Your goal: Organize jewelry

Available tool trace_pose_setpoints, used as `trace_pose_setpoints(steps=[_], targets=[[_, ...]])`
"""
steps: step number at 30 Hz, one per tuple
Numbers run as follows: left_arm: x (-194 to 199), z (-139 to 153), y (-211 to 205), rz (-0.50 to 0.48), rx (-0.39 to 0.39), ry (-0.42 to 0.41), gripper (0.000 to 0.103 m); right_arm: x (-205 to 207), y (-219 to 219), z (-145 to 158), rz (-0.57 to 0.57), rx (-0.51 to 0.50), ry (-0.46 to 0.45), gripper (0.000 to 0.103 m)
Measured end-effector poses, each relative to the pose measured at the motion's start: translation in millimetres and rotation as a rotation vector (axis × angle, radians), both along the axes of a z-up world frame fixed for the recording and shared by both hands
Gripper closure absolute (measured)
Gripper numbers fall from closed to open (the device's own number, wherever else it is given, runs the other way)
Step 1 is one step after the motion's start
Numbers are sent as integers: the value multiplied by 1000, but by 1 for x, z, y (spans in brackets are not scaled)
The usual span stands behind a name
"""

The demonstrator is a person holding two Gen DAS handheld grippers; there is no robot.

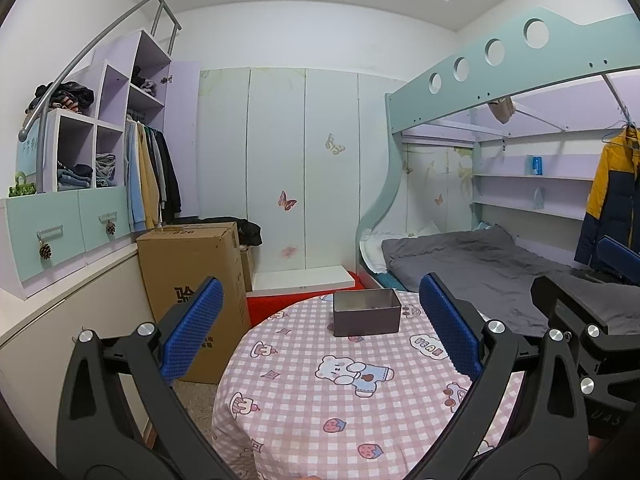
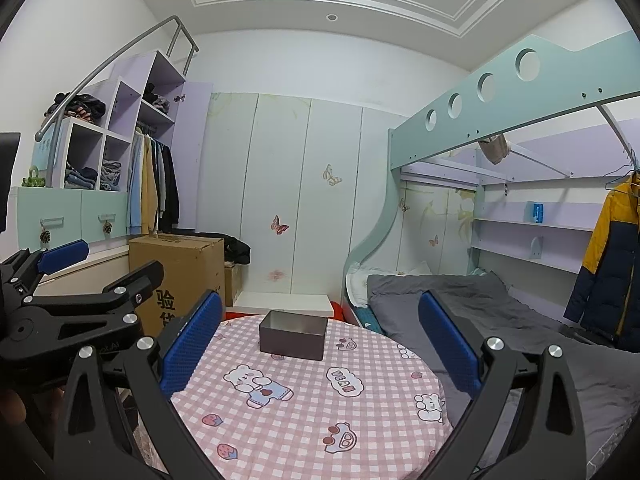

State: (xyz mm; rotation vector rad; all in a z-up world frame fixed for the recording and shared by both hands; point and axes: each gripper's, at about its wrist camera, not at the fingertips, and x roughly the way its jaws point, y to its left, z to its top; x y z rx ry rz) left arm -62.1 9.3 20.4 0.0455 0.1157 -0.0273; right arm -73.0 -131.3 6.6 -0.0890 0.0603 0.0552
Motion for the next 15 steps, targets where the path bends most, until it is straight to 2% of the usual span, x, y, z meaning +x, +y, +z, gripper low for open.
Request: trace_pose_setpoints(steps=[15], targets=[[1,-4,-1,15,14,6,7,2,0,-8,8,7,18,8]])
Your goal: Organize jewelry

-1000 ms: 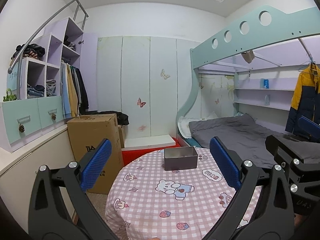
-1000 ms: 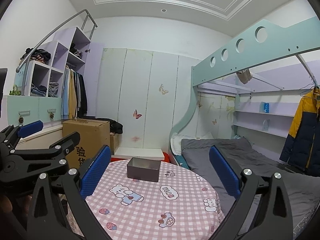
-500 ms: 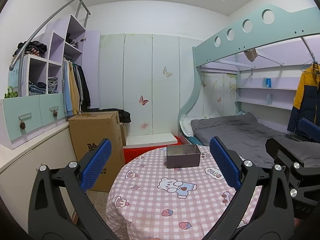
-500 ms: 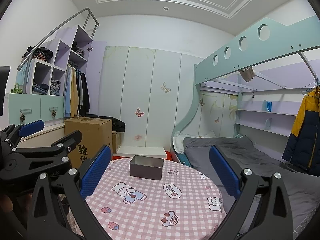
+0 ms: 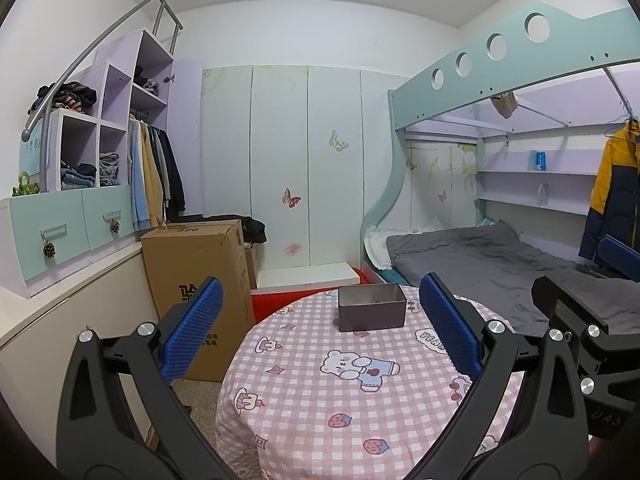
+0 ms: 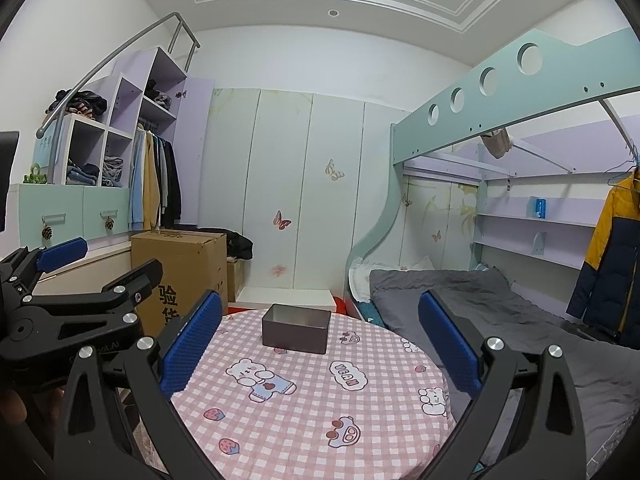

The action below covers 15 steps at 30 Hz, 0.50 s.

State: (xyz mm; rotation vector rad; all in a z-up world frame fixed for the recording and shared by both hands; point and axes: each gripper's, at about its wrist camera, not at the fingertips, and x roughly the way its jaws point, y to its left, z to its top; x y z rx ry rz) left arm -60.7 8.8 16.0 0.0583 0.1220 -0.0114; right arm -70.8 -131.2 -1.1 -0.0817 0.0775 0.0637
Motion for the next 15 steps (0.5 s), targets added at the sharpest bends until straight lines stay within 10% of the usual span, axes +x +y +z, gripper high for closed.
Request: trace_pose_setpoints(steps=[15], targets=[[2,-5,-1,-2,2,11,7,2,-3,-6,-4,2,13,8]])
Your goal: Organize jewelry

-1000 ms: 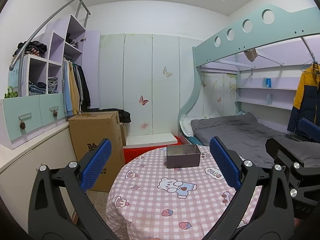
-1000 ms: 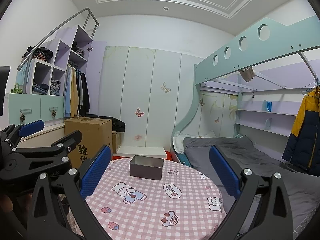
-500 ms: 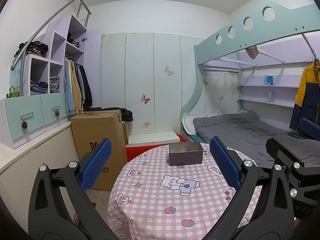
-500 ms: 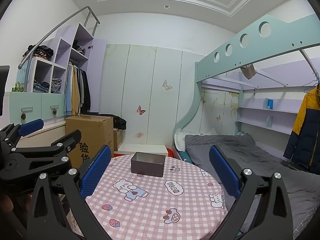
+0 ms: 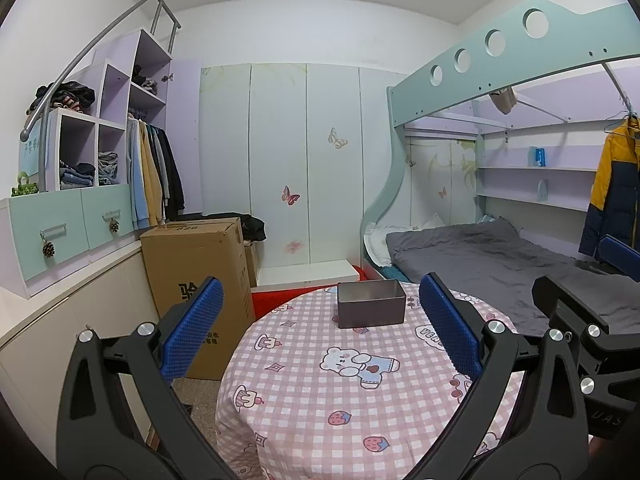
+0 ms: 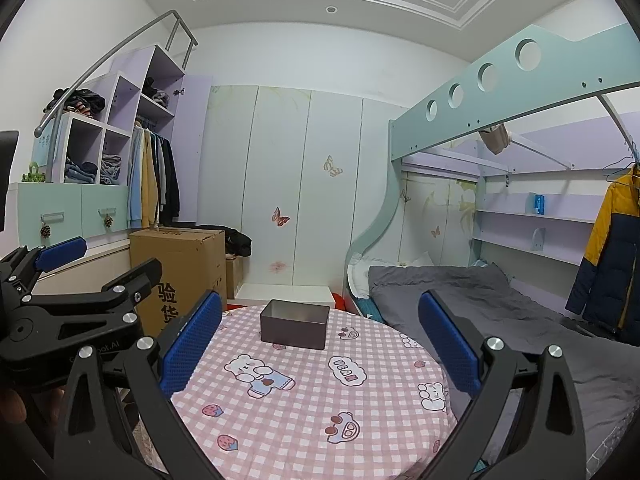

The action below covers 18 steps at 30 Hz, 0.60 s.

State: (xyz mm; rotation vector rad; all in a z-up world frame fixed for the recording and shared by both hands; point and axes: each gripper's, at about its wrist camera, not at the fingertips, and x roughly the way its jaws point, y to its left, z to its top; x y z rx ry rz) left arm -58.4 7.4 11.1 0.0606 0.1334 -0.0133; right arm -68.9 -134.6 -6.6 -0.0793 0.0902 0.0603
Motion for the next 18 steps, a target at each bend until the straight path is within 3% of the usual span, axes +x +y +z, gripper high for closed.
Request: trace_pose_setpoints(steps=[18], targets=[[-1,-5,1,-1,-1,8,7,2,-3,-1,-4,3,10,8]])
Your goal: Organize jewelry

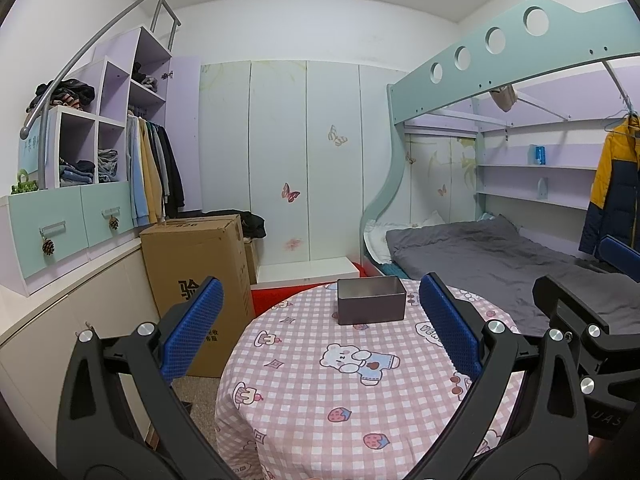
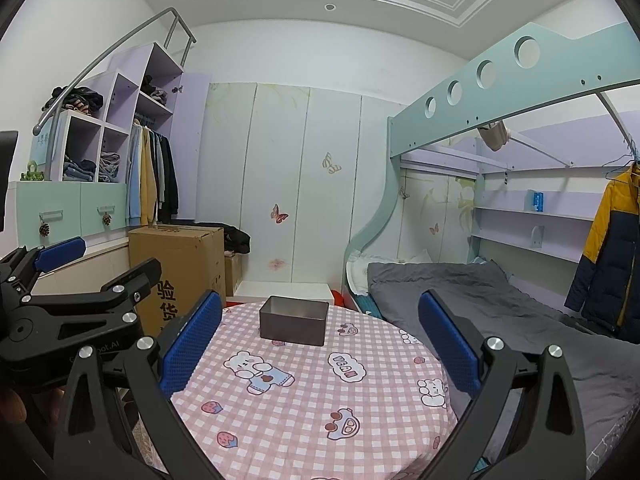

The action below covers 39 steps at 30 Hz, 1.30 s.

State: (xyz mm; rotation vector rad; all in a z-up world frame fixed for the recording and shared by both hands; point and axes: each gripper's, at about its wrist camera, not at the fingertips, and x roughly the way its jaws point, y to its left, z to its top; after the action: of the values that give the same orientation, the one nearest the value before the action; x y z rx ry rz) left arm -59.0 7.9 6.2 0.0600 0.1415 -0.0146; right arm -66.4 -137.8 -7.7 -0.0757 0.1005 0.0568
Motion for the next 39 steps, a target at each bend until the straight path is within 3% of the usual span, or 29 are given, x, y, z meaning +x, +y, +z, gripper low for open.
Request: trace_pose_setpoints(steps=[39], targets=[[13,-9,3,12,5,19,7,13,-1,-8,-9,-4,24,8]])
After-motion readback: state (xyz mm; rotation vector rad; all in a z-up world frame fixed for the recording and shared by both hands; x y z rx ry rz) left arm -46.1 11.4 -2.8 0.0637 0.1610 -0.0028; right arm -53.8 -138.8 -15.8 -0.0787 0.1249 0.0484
